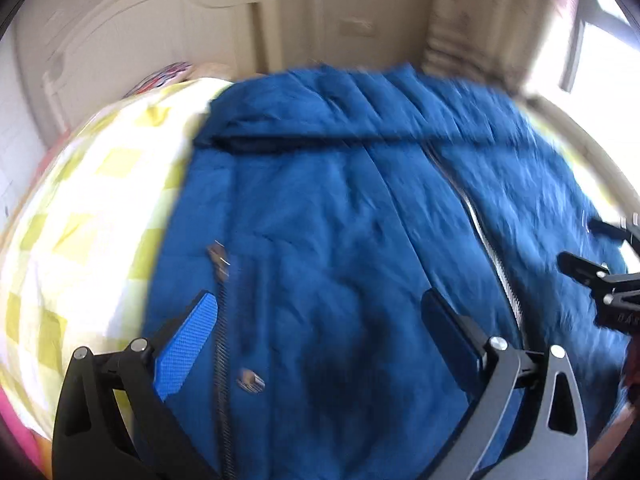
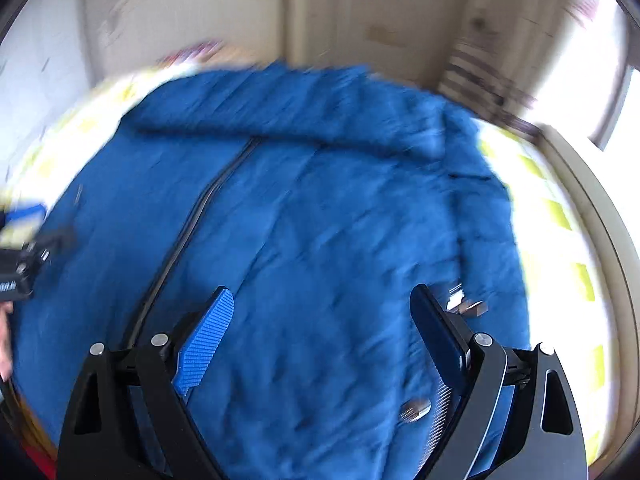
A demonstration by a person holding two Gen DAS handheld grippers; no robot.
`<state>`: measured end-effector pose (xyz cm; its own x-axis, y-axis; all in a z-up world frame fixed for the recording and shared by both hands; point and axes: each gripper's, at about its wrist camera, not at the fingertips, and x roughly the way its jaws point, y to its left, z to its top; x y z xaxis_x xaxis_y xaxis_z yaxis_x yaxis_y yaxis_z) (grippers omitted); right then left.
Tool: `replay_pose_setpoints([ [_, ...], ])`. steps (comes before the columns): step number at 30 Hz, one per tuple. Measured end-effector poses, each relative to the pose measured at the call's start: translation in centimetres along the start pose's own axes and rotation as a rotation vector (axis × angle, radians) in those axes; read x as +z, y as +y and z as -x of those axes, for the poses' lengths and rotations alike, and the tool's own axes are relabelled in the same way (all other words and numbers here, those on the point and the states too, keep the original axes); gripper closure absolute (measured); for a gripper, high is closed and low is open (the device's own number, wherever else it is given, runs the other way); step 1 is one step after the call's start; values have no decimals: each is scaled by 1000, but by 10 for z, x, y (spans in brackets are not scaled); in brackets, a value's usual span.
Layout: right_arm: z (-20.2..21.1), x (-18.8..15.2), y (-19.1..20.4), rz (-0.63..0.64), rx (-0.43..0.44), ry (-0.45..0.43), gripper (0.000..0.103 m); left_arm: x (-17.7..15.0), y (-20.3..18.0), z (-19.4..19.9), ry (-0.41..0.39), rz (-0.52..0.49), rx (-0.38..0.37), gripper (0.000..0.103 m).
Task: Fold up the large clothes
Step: 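Grasp the jacket hem with both tools and fold it toward the collar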
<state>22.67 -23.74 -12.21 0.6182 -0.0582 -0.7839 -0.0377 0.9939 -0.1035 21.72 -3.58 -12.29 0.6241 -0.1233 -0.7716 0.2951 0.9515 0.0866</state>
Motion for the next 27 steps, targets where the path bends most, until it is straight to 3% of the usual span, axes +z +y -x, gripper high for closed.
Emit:
replay_pose_setpoints([
  [1,-9,-9,6,35,-22,36,16,-4,-8,-9,22,-35,31,2],
  [2,-8,-14,4,14,-16,12,16,-10,-13,-18,40,-52,49,2],
  [4,-4,-18,-6,-37,19,34,16,-11,-6,-18,38,-6,23,2],
  [7,12,-24,-15,-55,-20,24,16,-16,9,-6,51,47,22,2],
  [11,29,-55,-20,-42,-44,15,16,-47,23,12,41,27,119,2],
  [14,26,-74,-36,-112,11,2,16,-68,45,16,23,101,64,2],
  [16,36,-76,-33,-126,-18,10,16,-72,51,24,31,123,76,2],
  [18,48,-77,-22,-104,-32,-7,16,-75,47,41,13,120,85,2],
  [23,68,-90,25,18,52,-68,16,-94,9,69,-42,42,-7,2],
  [25,57,-102,37,51,30,-43,16,-103,-9,58,-15,-19,37,2],
  [27,58,-109,30,13,63,-77,16,-111,-12,54,-55,-27,58,2],
])
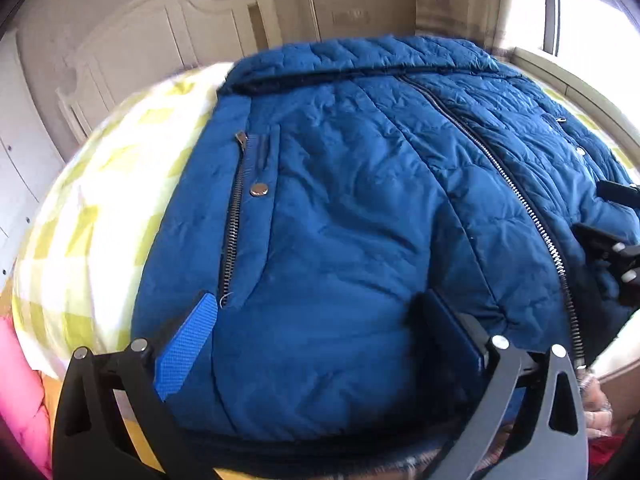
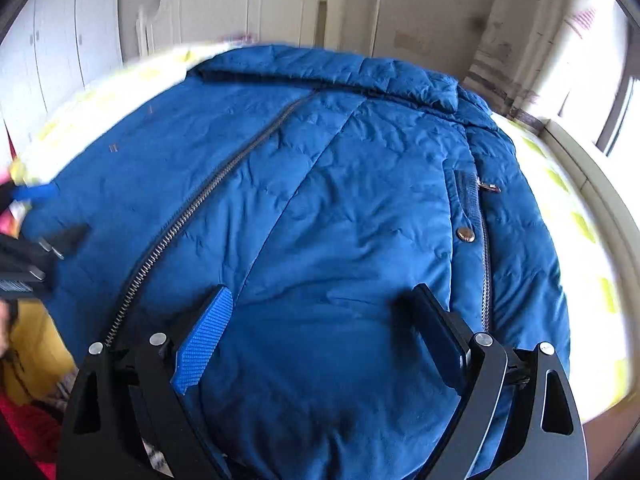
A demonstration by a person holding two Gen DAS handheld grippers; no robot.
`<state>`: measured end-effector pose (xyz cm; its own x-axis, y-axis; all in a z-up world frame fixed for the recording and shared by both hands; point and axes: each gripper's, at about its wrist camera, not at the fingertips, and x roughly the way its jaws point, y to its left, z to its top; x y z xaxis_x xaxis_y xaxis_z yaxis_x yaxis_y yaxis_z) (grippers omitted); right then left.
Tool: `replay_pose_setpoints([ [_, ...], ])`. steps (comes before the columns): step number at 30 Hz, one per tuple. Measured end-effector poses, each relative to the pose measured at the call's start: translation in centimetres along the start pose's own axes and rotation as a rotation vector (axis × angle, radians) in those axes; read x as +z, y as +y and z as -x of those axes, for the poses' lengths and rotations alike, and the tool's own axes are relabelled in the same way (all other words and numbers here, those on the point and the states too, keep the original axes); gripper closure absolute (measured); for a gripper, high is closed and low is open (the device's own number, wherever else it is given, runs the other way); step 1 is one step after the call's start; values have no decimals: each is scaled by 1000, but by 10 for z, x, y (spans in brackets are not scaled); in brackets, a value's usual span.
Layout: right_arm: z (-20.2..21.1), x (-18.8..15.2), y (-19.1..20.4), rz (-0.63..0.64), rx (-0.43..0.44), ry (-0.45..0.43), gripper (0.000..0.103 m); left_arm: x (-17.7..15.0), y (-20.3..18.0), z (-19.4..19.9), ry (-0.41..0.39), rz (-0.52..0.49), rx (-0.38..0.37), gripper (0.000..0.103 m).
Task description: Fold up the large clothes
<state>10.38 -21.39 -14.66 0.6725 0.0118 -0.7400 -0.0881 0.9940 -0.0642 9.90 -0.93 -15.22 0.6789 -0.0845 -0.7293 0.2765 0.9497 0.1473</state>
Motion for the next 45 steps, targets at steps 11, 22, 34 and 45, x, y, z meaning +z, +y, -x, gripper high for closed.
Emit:
replay_pose_setpoints([
  [11,30,-36,-33,-61,-13,-32,16,-26,34,15,10,82,-44,2],
  [22,31,-36,-32,-48,-7,-19,16,-25,34,15,8,67,-32,2],
  [34,31,-36,-29,-44,-21,-21,16,-27,34,15,1,58,-37,2],
  [45,61,-40,-69,-141,-98,-52,16,-34,117,40,-64,292,-173,2],
])
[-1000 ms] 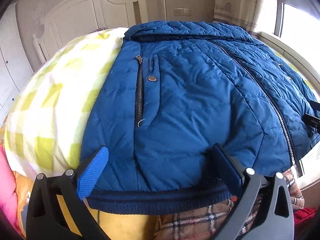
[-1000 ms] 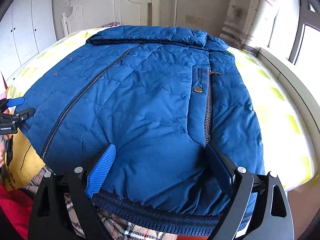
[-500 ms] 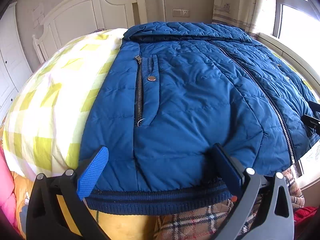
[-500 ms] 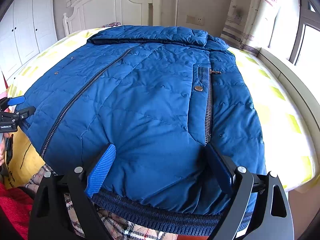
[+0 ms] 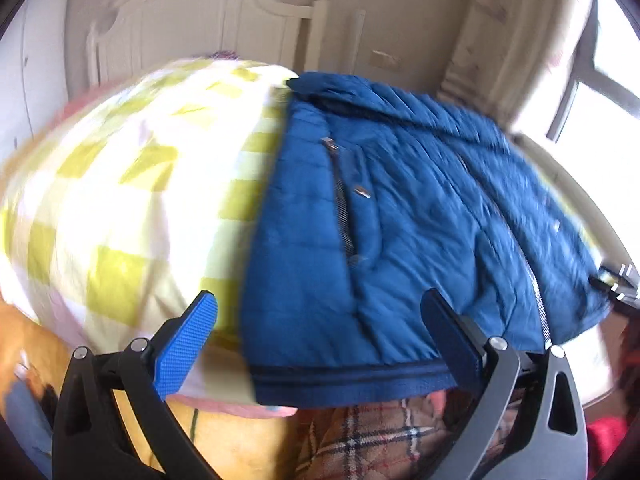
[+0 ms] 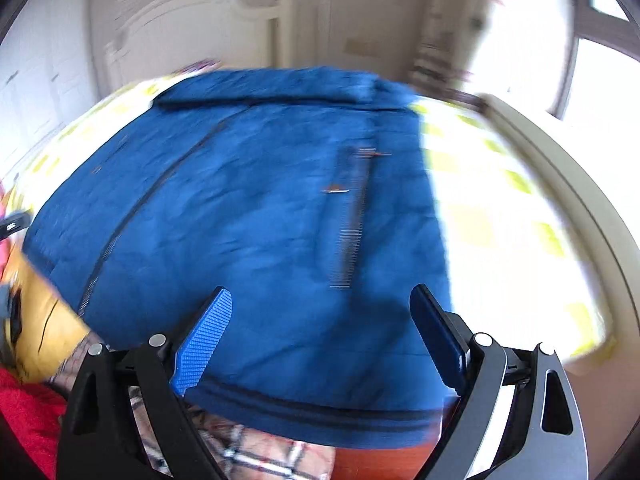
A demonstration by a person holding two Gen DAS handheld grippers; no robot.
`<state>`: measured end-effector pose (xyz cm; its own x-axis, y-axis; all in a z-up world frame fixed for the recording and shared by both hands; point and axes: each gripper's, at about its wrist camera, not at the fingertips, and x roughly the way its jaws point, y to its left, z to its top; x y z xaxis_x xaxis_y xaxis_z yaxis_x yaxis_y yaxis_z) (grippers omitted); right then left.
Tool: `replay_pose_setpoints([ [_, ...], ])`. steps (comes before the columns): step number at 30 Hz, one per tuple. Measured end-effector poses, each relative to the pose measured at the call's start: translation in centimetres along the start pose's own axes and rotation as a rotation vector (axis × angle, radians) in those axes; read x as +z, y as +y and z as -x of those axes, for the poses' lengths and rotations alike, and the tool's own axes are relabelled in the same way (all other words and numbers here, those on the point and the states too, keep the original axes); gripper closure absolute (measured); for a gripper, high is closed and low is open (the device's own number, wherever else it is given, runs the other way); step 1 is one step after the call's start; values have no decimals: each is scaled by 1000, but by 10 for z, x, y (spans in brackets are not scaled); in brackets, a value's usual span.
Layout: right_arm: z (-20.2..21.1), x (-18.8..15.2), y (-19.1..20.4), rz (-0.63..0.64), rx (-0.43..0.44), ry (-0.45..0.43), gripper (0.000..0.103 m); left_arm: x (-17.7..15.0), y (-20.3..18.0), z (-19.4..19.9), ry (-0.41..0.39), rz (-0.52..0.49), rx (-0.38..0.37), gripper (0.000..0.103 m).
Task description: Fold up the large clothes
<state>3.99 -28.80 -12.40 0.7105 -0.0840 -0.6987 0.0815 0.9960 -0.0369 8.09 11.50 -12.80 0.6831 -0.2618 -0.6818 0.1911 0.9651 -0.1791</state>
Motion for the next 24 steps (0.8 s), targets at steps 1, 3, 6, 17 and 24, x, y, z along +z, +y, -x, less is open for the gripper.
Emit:
replay_pose_setpoints([
  [1,-1,-2,-17,-55,-10,4,16,4,9,-2,5,15,-7,2],
  [3,-7,-7,-39,-143,12,24,15,9,14,-8,13,11,-11,2],
  [6,-15,-18,-59,-216,60,23,14,11,13,-25,49,0,-19,2],
  [17,-17,-26,-28,-97,41,-45,19,-15,-39,-32,14,-196,86,41],
  [24,-8,-29,-32,-129,126,-84,67,-13,-22,-24,5,-107,-90,82],
])
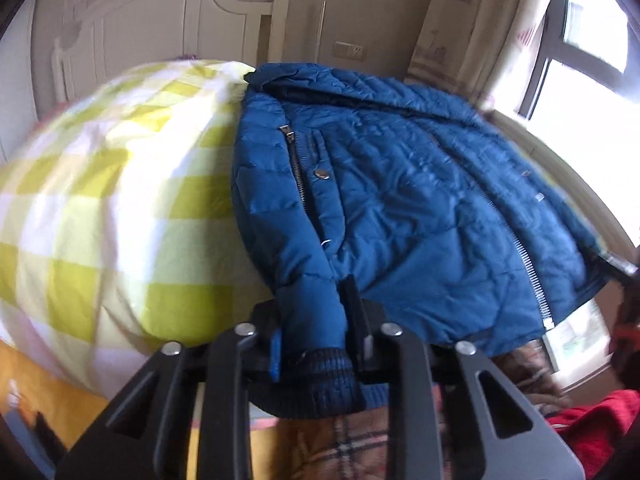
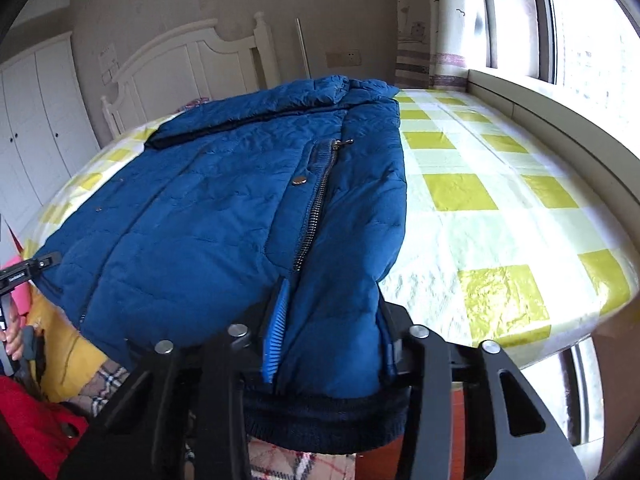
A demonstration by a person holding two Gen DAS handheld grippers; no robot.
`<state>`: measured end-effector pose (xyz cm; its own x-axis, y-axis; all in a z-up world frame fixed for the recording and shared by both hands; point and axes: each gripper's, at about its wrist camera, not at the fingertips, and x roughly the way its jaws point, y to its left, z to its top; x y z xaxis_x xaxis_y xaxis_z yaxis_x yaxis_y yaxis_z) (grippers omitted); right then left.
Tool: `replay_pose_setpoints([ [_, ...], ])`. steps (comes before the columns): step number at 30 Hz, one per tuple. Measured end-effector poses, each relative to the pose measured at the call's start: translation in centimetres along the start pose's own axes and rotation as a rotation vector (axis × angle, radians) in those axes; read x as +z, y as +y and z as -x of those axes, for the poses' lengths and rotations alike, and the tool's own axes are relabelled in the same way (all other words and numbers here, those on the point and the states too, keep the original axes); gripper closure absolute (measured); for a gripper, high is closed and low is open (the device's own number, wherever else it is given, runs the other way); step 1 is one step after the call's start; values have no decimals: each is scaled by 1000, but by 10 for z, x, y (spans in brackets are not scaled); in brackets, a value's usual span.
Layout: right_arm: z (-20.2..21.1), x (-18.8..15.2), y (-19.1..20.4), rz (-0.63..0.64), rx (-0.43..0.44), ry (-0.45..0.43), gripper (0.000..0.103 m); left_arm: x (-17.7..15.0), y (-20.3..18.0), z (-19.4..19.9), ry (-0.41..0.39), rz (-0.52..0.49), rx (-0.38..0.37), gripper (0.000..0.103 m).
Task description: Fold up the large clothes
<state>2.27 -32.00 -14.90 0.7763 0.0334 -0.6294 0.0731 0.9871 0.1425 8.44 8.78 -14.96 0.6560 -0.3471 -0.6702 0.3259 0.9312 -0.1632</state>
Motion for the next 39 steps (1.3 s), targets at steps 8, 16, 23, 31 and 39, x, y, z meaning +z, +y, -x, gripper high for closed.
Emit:
replay_pose_setpoints([
  [8,59,-12,3,-19,118,-62,84,-20,0,62,-44,49,-100,86],
  [16,166,30,23,-23,260,-307,85,14,5,161,-279,131,-292,86],
  [23,95,195,15,-62,224,-316,85,202,34,89,-281,332,-373,77],
  [31,-78,282,-72,-478,191,17,72,330,108,-44,-248,579,-140,8],
  [39,-100,284,-130,-400,155,-60,4,316,108,-118,-65,310,-64,6],
])
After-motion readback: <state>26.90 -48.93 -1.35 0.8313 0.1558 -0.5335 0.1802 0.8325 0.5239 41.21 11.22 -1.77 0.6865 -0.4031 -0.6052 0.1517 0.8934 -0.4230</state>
